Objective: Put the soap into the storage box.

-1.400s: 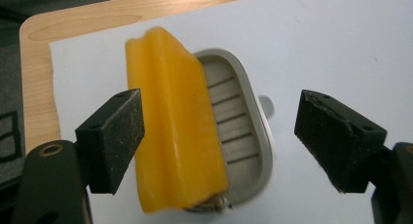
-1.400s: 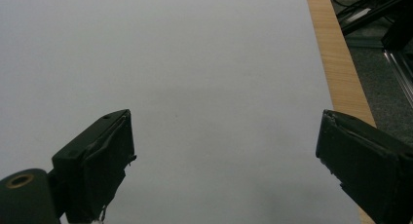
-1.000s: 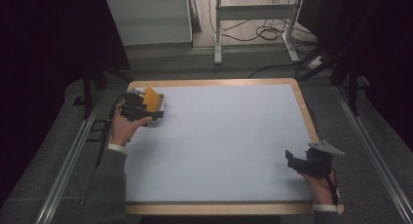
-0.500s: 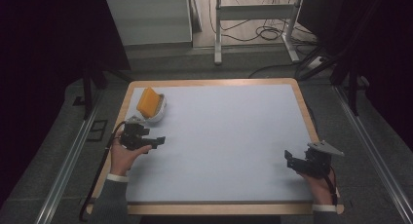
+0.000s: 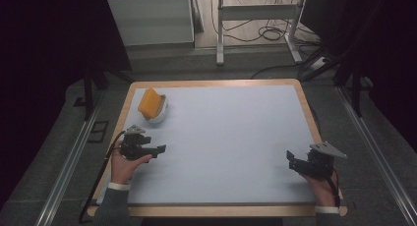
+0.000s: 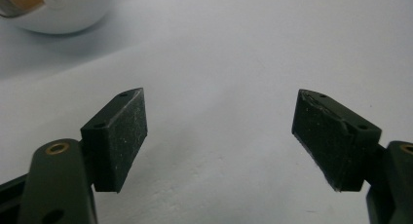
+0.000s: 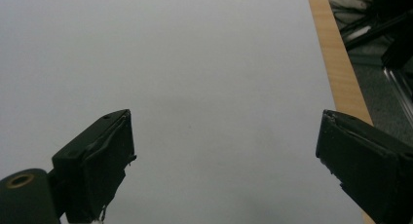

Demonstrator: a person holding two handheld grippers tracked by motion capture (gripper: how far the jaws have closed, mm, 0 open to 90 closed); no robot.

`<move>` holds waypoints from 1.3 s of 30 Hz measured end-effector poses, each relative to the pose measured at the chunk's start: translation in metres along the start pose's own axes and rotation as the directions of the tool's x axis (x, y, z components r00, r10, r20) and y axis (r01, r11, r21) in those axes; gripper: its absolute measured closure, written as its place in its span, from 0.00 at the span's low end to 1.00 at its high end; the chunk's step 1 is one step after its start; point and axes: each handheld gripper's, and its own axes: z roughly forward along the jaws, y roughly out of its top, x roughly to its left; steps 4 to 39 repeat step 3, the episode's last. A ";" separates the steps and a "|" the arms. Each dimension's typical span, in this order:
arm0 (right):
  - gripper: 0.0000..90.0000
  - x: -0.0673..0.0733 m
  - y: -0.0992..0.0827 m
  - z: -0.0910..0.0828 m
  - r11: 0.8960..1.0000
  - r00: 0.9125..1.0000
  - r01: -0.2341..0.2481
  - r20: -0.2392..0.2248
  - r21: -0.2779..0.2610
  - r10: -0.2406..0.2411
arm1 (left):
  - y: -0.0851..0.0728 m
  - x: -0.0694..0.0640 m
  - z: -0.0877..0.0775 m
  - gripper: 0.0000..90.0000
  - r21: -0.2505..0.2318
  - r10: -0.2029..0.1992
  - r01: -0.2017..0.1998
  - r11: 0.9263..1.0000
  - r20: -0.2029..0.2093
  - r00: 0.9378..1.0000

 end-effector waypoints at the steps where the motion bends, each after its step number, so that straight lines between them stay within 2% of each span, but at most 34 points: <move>1: 0.08 0.001 0.001 -0.001 1.000 1.000 0.010 -0.004 -0.007 -0.010 | 0.000 0.000 0.001 0.24 -0.001 -0.002 0.002 1.000 0.001 1.000; 3: 0.08 0.002 0.002 -0.002 1.000 1.000 0.015 -0.020 -0.020 -0.015 | 0.000 0.001 0.003 0.24 -0.001 -0.005 0.005 1.000 0.000 1.000; 39: 0.08 0.002 0.002 -0.002 1.000 1.000 0.015 -0.020 -0.020 -0.015 | 0.000 0.001 0.003 0.24 -0.001 -0.005 0.005 1.000 0.000 1.000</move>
